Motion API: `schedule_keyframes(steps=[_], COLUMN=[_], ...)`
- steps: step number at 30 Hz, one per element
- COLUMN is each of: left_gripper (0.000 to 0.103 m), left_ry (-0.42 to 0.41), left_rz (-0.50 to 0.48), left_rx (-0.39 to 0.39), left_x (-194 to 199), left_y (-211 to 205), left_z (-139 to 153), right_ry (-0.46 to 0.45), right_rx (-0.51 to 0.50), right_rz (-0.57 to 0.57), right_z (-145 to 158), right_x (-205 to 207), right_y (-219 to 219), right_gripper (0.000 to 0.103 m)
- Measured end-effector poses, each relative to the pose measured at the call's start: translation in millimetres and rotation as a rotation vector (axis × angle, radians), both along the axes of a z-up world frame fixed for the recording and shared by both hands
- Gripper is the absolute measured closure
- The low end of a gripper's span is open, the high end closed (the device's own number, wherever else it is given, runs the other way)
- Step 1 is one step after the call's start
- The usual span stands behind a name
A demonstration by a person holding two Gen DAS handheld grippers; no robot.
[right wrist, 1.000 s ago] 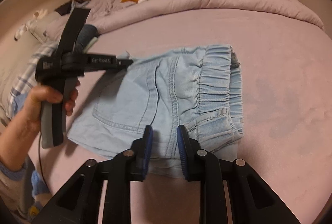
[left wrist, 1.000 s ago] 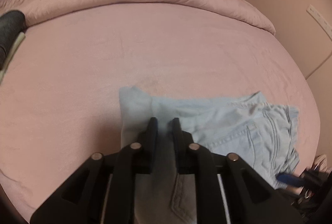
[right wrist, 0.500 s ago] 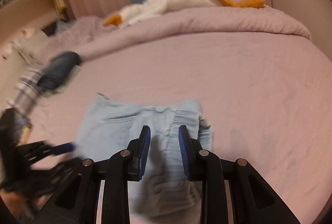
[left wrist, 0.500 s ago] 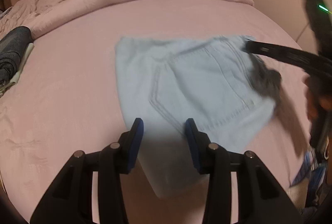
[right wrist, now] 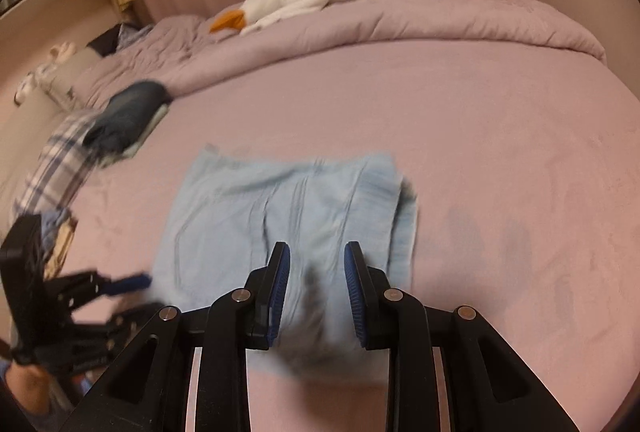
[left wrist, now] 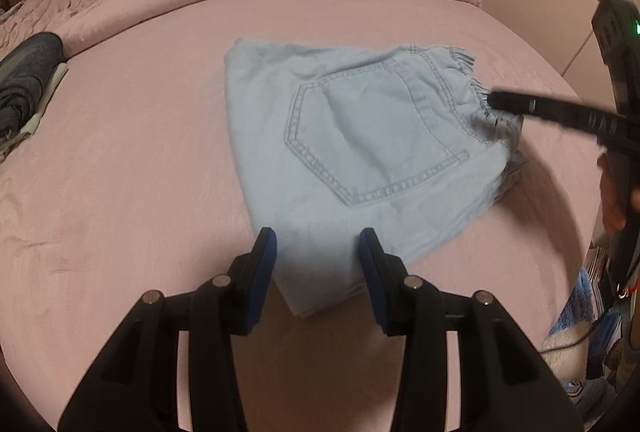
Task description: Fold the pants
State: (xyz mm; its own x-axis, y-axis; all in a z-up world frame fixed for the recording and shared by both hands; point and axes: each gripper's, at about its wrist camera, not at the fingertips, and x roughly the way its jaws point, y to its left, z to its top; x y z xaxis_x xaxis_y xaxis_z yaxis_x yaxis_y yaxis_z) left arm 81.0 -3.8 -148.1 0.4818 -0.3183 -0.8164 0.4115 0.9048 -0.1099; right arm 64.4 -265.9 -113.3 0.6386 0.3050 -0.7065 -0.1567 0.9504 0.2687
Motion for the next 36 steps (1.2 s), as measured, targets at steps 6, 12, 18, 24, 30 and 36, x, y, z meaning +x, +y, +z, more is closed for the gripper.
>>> schedule_keyframes(steps=[6, 12, 18, 24, 30, 36], left_gripper=[0.061, 0.051, 0.043, 0.069, 0.069, 0.069], left_ry=[0.011, 0.039, 0.085, 0.097, 0.077, 0.066], left_rz=[0.015, 0.080, 0.149, 0.097, 0.080, 0.080], left_rx=[-0.019, -0.090, -0.149, -0.166, -0.139, -0.103], left_x=[-7, -12, -9, -6, -11, -20], left_y=[3, 19, 25, 14, 7, -4], left_z=[-1, 2, -5, -3, -1, 5], right_ry=[0.032, 0.025, 0.020, 0.079, 0.141, 0.158], right_rx=[-0.098, 0.024, 0.140, 0.209, -0.047, -0.114], right_rz=[-0.004, 0.048, 0.146, 0.197, 0.255, 0.194], right_z=[-21, 7, 10, -5, -23, -27], right_x=[2, 14, 53, 120, 148, 150], right_y=[13, 13, 43, 88, 143, 147], right_gripper=[0.075, 0.073, 0.056, 0.056, 0.096, 0.096])
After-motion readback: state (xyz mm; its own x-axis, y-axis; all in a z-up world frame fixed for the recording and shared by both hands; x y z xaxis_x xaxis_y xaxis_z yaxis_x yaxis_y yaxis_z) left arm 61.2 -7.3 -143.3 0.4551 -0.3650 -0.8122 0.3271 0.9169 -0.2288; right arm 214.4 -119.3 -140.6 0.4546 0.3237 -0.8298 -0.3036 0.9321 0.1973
